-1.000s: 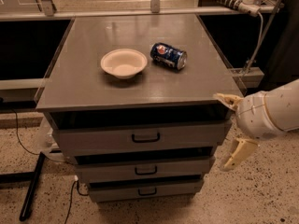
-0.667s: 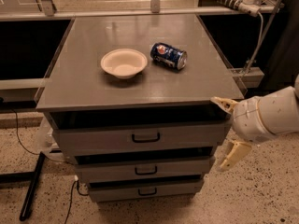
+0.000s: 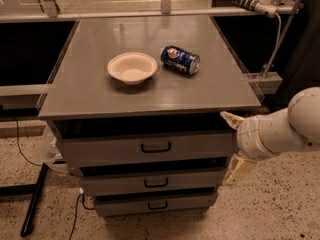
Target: Open top drawer
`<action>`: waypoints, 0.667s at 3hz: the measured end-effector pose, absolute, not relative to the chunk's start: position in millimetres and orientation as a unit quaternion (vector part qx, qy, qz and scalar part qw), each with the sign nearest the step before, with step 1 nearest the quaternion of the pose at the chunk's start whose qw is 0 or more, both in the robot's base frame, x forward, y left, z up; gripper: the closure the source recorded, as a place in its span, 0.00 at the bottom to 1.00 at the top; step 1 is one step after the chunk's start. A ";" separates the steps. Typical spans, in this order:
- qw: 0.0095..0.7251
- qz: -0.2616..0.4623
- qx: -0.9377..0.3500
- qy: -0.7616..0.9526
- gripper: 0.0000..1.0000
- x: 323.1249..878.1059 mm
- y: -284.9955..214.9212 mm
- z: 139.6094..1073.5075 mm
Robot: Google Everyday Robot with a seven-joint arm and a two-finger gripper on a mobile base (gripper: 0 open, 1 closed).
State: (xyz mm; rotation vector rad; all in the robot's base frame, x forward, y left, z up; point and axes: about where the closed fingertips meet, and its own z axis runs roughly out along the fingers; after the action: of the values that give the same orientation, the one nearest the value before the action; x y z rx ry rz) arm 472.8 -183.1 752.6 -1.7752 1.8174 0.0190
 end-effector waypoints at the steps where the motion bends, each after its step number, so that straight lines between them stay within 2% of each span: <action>1: 0.300 -0.015 -0.677 0.672 0.00 487.2 -176.6 736.1; 2: 0.305 -0.025 -0.689 0.656 0.00 501.8 -169.5 716.1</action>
Offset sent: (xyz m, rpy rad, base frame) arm 0.0473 0.0197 -0.0633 -0.0597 -0.1056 0.0816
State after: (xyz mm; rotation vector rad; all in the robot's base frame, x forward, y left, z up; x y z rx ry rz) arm 501.8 -169.5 716.1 -1.8253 1.7377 -0.0670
